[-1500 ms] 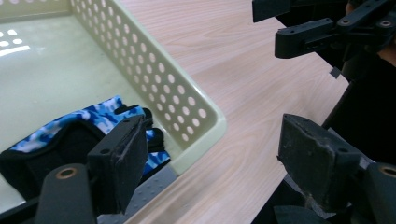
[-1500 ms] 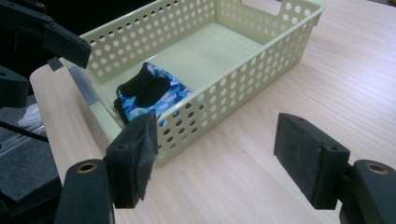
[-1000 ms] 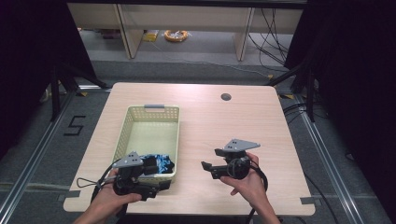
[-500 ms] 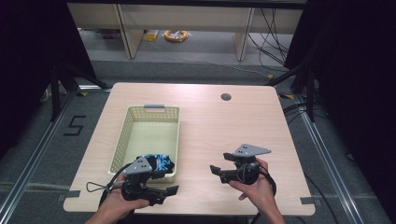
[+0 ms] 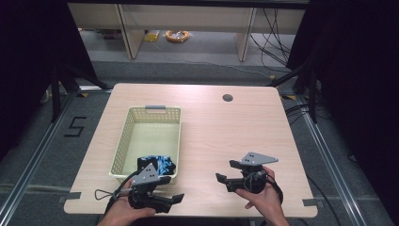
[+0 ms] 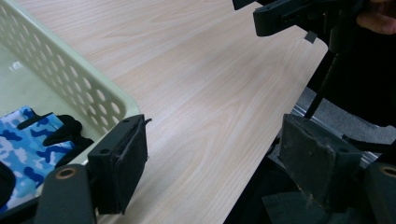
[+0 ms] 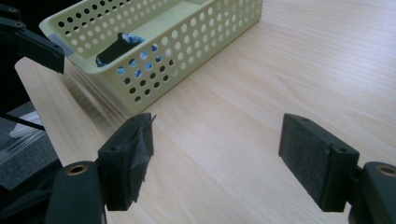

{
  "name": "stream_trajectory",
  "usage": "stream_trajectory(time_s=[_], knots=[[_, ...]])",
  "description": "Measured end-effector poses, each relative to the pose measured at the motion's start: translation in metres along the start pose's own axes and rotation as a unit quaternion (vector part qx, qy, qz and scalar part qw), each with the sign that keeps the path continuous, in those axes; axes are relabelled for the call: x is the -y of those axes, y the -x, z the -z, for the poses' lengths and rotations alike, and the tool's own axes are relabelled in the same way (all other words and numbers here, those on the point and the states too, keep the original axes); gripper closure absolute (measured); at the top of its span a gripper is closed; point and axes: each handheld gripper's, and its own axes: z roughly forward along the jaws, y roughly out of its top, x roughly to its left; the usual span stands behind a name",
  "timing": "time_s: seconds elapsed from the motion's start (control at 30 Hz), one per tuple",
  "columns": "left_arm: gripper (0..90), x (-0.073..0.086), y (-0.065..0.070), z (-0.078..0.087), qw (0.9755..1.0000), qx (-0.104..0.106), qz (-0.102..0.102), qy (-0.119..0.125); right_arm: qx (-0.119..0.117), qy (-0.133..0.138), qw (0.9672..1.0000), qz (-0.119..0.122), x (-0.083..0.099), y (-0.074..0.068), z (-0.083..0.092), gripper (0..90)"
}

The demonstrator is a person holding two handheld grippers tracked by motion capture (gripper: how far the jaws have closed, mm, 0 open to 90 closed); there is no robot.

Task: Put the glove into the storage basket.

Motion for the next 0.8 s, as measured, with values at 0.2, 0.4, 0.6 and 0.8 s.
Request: stream_trajectory(time_s=[0.2,0.4,0.6,0.8], knots=[[23.5,0.009,0.005,-0.006,0.9999,-0.004,-0.011,-0.012,-0.002,0.003,1.0,-0.001,0.008,0.0,0.003,26.6],[23.5,0.017,0.005,-0.009,0.9997,-0.003,-0.016,-0.017,-0.003,0.007,1.0,0.003,0.016,0.0,0.004,26.3],[23.4,0.024,0.005,-0.011,0.9996,-0.004,-0.015,-0.022,-0.006,0.004,1.0,-0.001,0.024,-0.004,0.007,25.5],[23.4,0.033,0.004,-0.013,0.9993,-0.011,-0.021,-0.028,-0.004,-0.007,0.9999,0.01,0.032,-0.005,0.008,25.0]])
